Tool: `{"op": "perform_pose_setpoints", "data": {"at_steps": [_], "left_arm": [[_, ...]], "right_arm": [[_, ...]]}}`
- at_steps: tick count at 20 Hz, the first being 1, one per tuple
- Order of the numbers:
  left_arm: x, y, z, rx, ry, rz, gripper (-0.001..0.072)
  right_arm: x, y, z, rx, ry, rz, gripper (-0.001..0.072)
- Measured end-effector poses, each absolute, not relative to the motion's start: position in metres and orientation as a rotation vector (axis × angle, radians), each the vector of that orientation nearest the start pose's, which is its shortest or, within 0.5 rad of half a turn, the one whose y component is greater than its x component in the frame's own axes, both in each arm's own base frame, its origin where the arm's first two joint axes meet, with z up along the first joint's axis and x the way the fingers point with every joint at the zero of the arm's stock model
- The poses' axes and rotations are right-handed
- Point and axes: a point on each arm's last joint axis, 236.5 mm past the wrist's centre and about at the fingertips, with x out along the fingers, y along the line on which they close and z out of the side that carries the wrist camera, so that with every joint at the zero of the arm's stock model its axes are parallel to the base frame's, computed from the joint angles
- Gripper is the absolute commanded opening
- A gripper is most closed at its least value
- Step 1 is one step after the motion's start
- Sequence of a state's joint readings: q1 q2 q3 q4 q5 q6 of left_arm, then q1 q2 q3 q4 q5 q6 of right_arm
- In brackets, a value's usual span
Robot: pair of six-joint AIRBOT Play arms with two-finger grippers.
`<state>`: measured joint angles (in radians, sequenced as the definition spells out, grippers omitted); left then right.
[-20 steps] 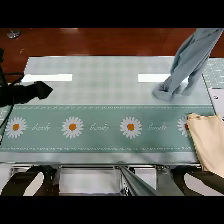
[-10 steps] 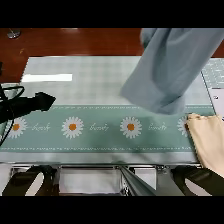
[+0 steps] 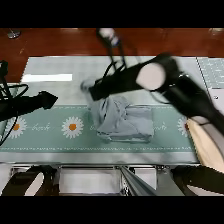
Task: Fold the shirts.
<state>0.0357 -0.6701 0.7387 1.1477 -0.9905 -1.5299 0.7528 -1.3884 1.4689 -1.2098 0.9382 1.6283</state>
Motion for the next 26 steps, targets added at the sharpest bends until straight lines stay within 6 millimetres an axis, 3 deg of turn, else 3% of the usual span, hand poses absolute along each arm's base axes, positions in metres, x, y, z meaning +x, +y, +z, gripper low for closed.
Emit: {"op": "perform_pose_setpoints", "data": {"at_steps": [1,3,5,6,8,11,12,14,16,18,20,23,24,25,26], "left_arm": [[0.302,-0.07,0.081,-0.358,0.905,-0.205,0.07],[0.306,-0.071,0.075,-0.365,0.917,-0.202,0.0701],[0.31,-0.074,0.065,-0.382,0.945,-0.204,0.0701],[0.311,-0.076,0.058,-0.392,0.972,-0.206,0.0701],[0.307,-0.08,0.04,-0.383,1.055,-0.226,0.0701],[0.282,-0.08,0.001,-0.371,1.244,-0.265,0.07],[0.268,-0.083,-0.013,-0.39,1.311,-0.288,0.0701],[0.249,-0.098,-0.035,-0.466,1.386,-0.356,0.0701],[0.238,-0.12,-0.048,-0.578,1.41,-0.439,0.0701],[0.241,-0.143,-0.053,-0.693,1.375,-0.517,0.0701],[0.25,-0.161,-0.056,-0.766,1.344,-0.569,0.07],[0.263,-0.18,-0.065,-0.802,1.344,-0.611,0.0693],[0.27,-0.184,-0.067,-0.809,1.344,-0.621,0.051],[0.276,-0.188,-0.068,-0.814,1.346,-0.632,0.0079],[0.281,-0.192,-0.066,-0.817,1.35,-0.655,0.0022]], "right_arm": [[0.308,0.402,0.1,0.084,1.035,0.872,0.0619],[0.301,0.412,0.075,0.14,1.131,0.898,0.0619],[0.31,0.397,0.076,0.171,1.186,0.9,0.0619],[0.322,0.378,0.082,0.178,1.201,0.88,0.0618],[0.352,0.319,0.103,0.184,1.193,0.79,0.0619],[0.385,0.175,0.122,0.198,1.159,0.482,0.0618],[0.382,0.125,0.119,0.226,1.159,0.361,0.0618],[0.358,0.054,0.103,0.325,1.163,0.173,0.0617],[0.324,0.019,0.073,0.438,1.171,0.053,0.0617],[0.294,0.014,0.038,0.54,1.191,0.008,0.0617],[0.271,0.025,0.007,0.616,1.22,0.009,0.0617],[0.252,0.045,-0.019,0.655,1.254,0.041,0.0617],[0.25,0.051,-0.023,0.658,1.258,0.054,0.0617],[0.246,0.056,-0.028,0.654,1.274,0.057,0.0617],[0.242,0.059,-0.033,0.651,1.292,0.058,0.0617]]}}
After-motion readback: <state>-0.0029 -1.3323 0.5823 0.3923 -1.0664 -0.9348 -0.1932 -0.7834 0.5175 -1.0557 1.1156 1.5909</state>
